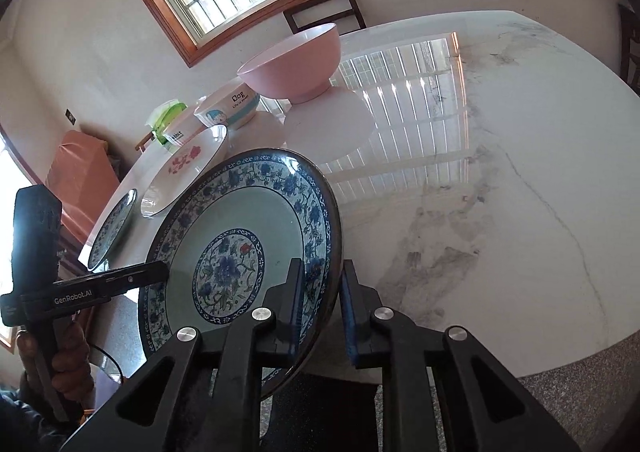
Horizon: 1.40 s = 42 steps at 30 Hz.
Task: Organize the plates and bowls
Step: 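Carry the blue-and-white plate over the other blue-and-white plate, then lower the plate onto the other blue-and-white plate and open both grippers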
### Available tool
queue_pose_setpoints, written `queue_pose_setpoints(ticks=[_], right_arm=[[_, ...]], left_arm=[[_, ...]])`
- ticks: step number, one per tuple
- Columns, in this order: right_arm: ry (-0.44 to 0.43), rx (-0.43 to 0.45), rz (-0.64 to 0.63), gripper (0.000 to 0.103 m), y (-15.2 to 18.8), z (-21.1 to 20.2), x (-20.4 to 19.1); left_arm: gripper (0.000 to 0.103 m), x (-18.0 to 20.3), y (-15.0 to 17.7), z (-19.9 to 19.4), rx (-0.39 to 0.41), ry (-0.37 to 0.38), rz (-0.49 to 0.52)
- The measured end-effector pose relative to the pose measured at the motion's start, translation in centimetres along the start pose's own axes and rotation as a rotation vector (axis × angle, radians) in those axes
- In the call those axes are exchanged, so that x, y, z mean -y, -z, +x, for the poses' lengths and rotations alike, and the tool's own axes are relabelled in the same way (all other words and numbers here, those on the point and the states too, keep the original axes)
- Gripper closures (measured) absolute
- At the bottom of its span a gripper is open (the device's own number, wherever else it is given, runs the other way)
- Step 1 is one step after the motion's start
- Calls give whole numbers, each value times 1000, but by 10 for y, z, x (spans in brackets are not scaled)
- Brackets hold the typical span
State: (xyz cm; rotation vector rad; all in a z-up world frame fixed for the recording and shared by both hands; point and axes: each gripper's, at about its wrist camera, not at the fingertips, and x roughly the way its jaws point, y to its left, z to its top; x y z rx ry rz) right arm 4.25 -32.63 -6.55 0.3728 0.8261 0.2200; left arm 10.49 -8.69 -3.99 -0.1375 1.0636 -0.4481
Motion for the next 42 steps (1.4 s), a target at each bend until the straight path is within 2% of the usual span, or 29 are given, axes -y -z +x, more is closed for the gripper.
queue_pose_setpoints(ticks=[5, 10, 16, 22, 29, 37, 42], right_arm=[[-29, 17, -16, 86, 3, -11, -21], [-85, -1, -66, 86, 0, -1, -57], [-174, -44, -148, 86, -14, 31, -115], [-247, -80, -239, 86, -30, 77, -183], [-281, -134, -306, 86, -42, 146, -248], [-275, -161, -382, 85, -49, 194, -296], [-257, -167, -412, 85, -49, 212, -312]], left_arm=[[81, -16, 3, -22, 43, 4, -40], [81, -46, 7, -51, 101, -41, -100], [81, -105, 9, -90, 162, -99, -209], [81, -166, 1, -123, 220, -204, -278], [80, -236, -11, -136, 251, -294, -363], [80, -294, -21, -139, 269, -332, -435], [80, -315, -25, -134, 260, -334, -456]])
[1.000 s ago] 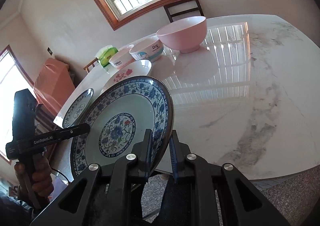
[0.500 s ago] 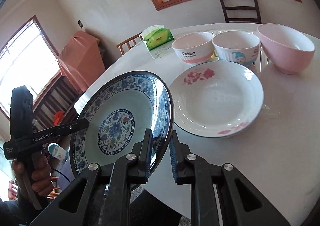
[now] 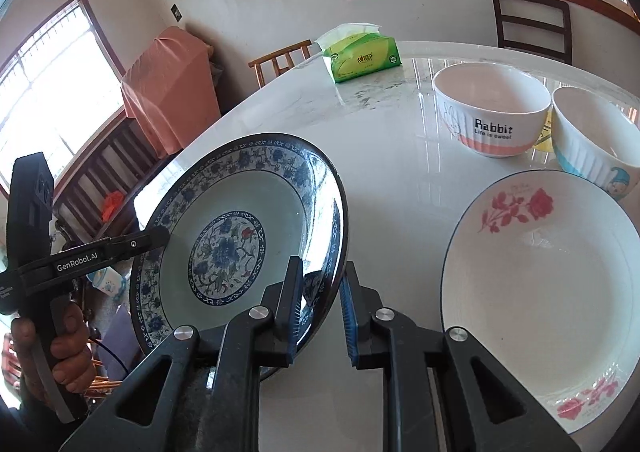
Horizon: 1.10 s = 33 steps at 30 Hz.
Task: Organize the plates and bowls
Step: 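Lower the plate onto the other blue-and-white plate and open both grippers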
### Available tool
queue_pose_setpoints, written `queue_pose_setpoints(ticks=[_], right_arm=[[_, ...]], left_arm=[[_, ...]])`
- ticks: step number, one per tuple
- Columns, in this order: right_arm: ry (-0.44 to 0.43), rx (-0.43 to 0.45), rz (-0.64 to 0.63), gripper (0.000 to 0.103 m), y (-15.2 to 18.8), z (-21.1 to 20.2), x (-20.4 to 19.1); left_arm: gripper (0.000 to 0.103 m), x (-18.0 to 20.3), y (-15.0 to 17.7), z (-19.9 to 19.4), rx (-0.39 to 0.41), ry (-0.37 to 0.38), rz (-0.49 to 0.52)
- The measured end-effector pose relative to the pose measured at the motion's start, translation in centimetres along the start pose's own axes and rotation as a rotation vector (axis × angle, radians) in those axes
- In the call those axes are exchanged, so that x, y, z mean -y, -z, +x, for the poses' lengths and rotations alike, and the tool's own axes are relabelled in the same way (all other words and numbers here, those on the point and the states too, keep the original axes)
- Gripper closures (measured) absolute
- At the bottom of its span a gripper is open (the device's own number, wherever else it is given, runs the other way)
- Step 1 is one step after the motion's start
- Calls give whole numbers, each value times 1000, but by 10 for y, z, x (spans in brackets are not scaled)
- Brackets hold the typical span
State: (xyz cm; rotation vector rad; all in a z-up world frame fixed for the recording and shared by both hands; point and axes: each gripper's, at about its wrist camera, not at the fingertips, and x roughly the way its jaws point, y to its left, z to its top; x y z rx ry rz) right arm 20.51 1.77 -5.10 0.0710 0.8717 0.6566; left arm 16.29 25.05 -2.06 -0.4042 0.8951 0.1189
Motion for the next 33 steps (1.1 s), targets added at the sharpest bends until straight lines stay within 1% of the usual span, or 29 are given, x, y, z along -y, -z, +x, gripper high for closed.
queue_pose_setpoints(ticks=[5, 15, 20, 25, 27, 29, 30, 32, 33], right_arm=[[25, 1, -29, 84, -1, 6, -6], [45, -5, -41, 82, 1, 14, -11], [58, 0, -54, 80, 3, 18, -13], [62, 8, -69, 77, 4, 21, -16], [65, 14, -81, 74, 4, 21, -17], [72, 12, -88, 71, 6, 22, -19], [59, 21, -96, 68, 6, 22, -20], [66, 22, -117, 65, 9, 23, -23], [70, 21, -120, 65, 9, 24, -24]], left_arm=[[80, -5, -4, 8, 0, 2, -6], [80, -8, -5, 15, 1, -6, -4], [80, -5, -4, 17, 17, -23, 14], [80, -6, -3, 17, 38, -27, 9], [80, -5, -3, 17, 46, -35, 14], [79, -3, -3, 14, 73, -69, 21], [79, -3, -3, 11, 93, -76, 24], [72, -2, -4, 4, 119, -71, 28], [71, -1, -4, 1, 131, -73, 33]])
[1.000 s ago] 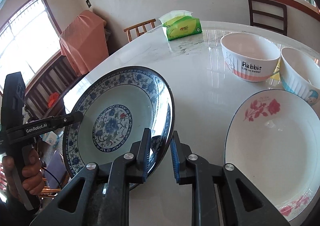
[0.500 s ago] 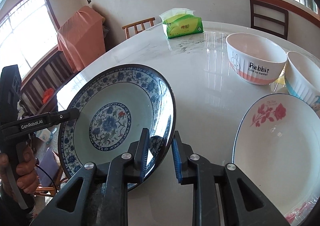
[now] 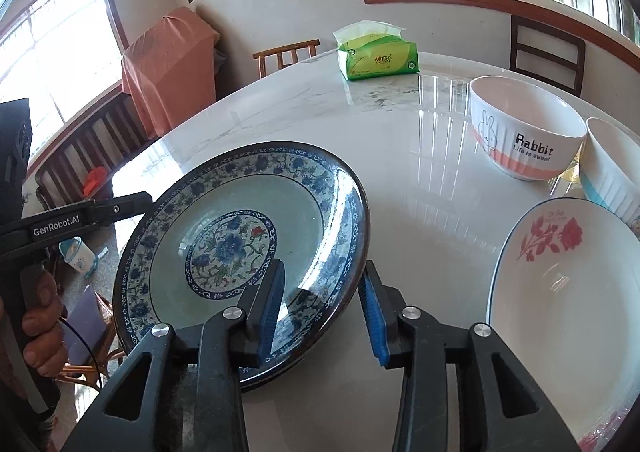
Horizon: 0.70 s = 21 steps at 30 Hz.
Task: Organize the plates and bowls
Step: 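Lower the plate onto the other blue-and-white plate and open both grippers, then move both grippers to the white plate with pink flowers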
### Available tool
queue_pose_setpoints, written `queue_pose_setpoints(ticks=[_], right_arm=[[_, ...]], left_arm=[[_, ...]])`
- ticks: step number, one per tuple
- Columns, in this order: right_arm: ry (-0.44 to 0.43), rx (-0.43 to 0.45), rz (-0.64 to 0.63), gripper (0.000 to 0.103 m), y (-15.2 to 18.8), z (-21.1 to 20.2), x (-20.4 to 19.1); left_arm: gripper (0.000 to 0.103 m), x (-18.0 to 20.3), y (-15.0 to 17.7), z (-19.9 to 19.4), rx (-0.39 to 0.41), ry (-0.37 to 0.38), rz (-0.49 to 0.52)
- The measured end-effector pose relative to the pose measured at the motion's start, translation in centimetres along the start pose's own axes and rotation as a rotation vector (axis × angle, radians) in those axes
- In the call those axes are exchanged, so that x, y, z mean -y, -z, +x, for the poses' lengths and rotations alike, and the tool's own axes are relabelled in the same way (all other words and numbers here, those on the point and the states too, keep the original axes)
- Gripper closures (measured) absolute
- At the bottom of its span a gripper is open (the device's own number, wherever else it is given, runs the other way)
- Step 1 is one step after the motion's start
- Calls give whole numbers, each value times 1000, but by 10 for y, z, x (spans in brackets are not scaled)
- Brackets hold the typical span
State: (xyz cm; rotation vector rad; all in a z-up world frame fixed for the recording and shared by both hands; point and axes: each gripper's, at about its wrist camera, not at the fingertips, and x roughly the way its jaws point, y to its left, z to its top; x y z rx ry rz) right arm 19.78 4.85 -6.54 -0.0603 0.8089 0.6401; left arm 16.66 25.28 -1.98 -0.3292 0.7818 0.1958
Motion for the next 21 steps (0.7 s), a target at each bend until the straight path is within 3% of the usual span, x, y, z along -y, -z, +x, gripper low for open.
queue_pose_setpoints(ticks=[3, 8, 14, 18, 21], right_arm=[[-16, 6, 9, 64, 0, 1, 3], [-22, 60, 15, 64, 1, -5, 4], [-63, 184, 58, 56, 7, -26, 15], [-50, 233, 60, 53, 10, -36, 17], [20, 273, 33, 53, 21, -53, 18]], left_arm=[[67, 5, 1, -6, 28, -22, 17], [63, 12, 13, -11, -7, 72, -26], [63, 42, 33, -21, -36, 134, 22], [63, 64, 44, -24, -61, 164, 49], [63, 81, 53, -28, -74, 197, 70]])
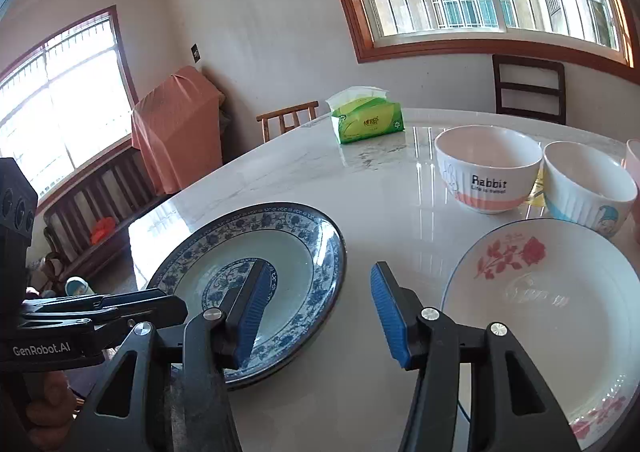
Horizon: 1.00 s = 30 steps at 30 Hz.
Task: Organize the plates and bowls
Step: 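Move both grippers to the white plate with pink flowers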
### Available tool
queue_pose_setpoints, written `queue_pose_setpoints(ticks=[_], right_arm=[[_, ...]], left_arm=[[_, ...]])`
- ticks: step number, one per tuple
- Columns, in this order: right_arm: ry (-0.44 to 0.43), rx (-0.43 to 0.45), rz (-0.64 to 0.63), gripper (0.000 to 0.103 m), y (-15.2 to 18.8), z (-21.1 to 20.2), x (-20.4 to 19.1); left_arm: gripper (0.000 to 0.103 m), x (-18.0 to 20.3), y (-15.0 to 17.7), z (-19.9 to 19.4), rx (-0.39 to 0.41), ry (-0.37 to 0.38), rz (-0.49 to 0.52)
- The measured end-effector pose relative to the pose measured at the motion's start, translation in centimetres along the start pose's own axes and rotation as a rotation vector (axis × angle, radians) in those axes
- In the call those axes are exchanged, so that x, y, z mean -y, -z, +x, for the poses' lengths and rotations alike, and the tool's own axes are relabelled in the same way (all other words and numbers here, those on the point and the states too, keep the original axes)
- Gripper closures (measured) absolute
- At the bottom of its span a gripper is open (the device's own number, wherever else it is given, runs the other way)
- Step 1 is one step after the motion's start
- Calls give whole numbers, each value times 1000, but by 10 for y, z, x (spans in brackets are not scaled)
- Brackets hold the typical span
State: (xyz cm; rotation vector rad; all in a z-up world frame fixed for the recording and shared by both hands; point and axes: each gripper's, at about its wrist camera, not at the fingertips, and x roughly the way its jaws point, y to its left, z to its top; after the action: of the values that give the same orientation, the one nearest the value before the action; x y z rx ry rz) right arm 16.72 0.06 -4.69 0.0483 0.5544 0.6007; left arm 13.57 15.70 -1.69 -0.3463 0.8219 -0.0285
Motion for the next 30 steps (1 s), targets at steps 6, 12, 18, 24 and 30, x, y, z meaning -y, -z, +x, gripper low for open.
queue_pose_setpoints(ticks=[6, 12, 18, 24, 30], right_arm=[[132, 99, 12, 51, 17, -74, 34], [314, 41, 142, 48, 15, -107, 102], [334, -30, 222, 50, 15, -98, 141], [323, -53, 222, 52, 14, -88, 152], [307, -79, 250, 54, 11, -79, 165]], left_arm=[[63, 49, 11, 6, -24, 46, 118], [63, 94, 9, 26, -67, 127, 166], [63, 126, -2, 53, -73, 129, 205], [63, 140, -13, 79, -91, 107, 206], [63, 142, -21, 100, -113, 86, 191]])
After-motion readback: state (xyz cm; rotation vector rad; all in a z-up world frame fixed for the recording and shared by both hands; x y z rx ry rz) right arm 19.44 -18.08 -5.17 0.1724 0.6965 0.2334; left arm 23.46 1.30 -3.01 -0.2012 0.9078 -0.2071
